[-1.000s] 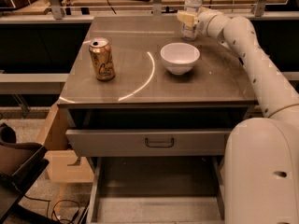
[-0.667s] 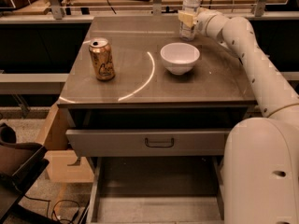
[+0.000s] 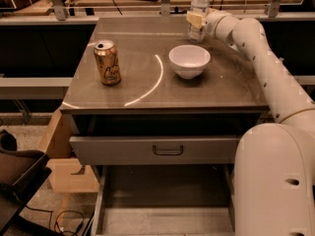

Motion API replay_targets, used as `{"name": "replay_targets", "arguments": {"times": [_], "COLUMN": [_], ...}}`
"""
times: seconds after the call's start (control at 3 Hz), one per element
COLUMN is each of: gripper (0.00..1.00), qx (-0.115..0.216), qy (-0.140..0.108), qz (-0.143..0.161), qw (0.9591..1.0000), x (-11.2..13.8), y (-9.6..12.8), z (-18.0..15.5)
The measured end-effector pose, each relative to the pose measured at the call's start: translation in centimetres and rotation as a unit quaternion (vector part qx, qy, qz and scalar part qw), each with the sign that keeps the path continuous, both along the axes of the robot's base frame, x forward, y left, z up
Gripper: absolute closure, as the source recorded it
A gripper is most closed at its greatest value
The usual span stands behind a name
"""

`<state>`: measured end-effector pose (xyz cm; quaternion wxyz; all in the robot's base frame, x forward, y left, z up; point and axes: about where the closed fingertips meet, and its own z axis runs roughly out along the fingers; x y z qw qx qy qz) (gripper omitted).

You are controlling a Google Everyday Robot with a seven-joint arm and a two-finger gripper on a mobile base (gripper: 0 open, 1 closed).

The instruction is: Knock blue plastic bottle over

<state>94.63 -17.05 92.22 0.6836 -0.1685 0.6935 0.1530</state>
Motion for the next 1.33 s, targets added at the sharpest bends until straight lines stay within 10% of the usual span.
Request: {"name": "replay_targets", "arguments": {"times": [0.67,1.33], "gripper": [1.00,1.00], "qx": [-0.043,-0.157], "qy": [-0.003,-0.006], "qz": [-0.006,-0.010], "qw": [0.9991,0.9876], "x": [-0.9,-3.2], "y": [-1.1,-4.0], "z": [1.2,4.3]}}
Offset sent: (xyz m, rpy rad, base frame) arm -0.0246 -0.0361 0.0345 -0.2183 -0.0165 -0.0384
